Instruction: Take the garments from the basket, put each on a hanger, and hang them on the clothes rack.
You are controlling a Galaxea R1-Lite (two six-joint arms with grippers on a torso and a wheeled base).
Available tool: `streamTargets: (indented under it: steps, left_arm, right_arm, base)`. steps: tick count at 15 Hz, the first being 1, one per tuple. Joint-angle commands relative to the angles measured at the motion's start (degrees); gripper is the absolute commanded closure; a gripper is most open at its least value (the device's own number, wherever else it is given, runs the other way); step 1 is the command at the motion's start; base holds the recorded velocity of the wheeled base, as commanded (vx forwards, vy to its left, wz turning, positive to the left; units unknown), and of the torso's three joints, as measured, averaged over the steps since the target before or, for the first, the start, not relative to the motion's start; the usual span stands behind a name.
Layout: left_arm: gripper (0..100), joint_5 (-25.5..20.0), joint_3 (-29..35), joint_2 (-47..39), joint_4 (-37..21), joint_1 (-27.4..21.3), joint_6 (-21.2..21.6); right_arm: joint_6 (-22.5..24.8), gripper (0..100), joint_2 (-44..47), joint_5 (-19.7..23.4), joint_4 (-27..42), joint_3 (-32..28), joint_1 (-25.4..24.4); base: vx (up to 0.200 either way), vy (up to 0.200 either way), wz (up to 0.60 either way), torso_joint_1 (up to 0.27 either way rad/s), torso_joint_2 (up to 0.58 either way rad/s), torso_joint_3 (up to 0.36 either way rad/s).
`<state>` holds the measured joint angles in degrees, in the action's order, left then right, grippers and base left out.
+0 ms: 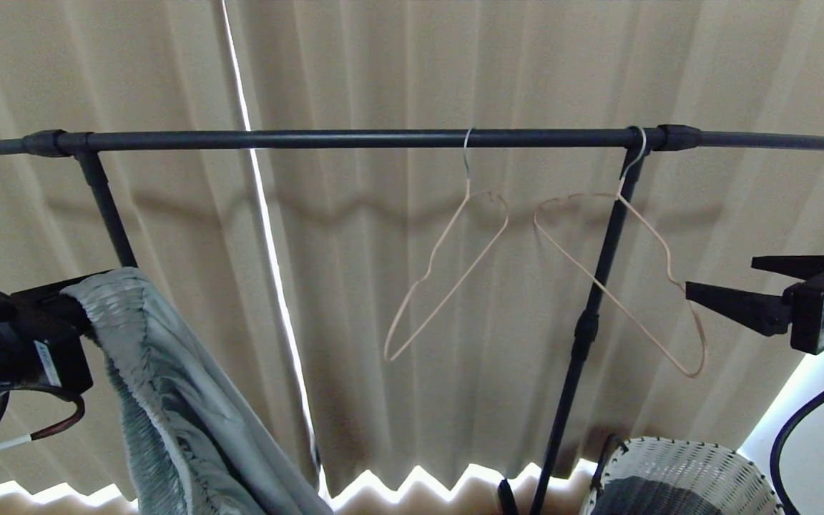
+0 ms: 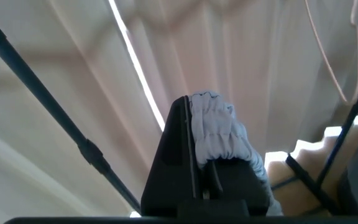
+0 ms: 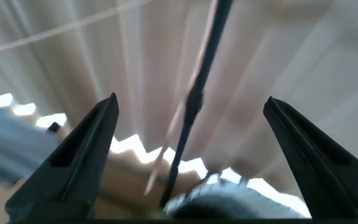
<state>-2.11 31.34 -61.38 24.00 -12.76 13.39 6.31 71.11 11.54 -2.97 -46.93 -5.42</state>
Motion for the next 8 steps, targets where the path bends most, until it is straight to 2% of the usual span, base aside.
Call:
streamTargets:
  steps: [1,3,4,5,8]
  left_arm:
    - [100,0.00,-2.07,0.56,1.75,-0.07,-0.03]
    - [100,-0.09,-2.60,0.56,2.19,-0.42,0.24]
    - [100,-0.09,-2.60,0.56,2.19,-0.42,0.24]
    - [100,0.00,-2.43,0.65,2.19,-1.47,0.33]
    - [100,0.00,-2.60,0.74,2.19,-2.44,0.50]
  right_arm:
    - [-0.34,0,3.86,-1.52,10.01,-10.72,-1.96]
    - [-0.69,0,8.17,-7.59,15.02,-15.56,-3.63]
    - [-0.69,0,8.17,-7.59,15.02,-15.56,-3.63]
    - [-6.23,0,13.62,-13.74,15.89,-18.28,-7.67]
    - [-8.69,0,18.01,-15.76,15.89,-20.57,-9.25]
  base:
    - [0.000,0.000,0.00,0.000,0.00,0.000]
    - [0.000,0.000,0.00,0.000,0.00,0.000]
    - [0.000,0.000,0.00,0.000,0.00,0.000]
    - [0.000,0.000,0.00,0.000,0.00,0.000]
    - [0.000,0.000,0.00,0.000,0.00,0.000]
